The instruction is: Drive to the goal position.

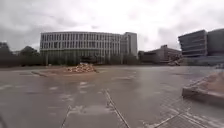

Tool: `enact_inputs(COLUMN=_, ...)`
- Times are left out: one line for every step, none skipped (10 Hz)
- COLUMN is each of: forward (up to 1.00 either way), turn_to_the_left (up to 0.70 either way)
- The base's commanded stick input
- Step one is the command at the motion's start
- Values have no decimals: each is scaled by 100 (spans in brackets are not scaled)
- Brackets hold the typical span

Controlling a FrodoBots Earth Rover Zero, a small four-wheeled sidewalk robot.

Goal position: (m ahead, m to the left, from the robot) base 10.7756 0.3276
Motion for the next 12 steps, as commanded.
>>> enact_inputs(forward=70, turn_to_the_left=0)
enact_inputs(forward=70, turn_to_the_left=0)
enact_inputs(forward=70, turn_to_the_left=0)
enact_inputs(forward=70, turn_to_the_left=0)
enact_inputs(forward=70, turn_to_the_left=0)
enact_inputs(forward=70, turn_to_the_left=0)
enact_inputs(forward=70, turn_to_the_left=0)
enact_inputs(forward=70, turn_to_the_left=0)
enact_inputs(forward=70, turn_to_the_left=0)
enact_inputs(forward=70, turn_to_the_left=0)
enact_inputs(forward=70, turn_to_the_left=0)
enact_inputs(forward=70, turn_to_the_left=0)
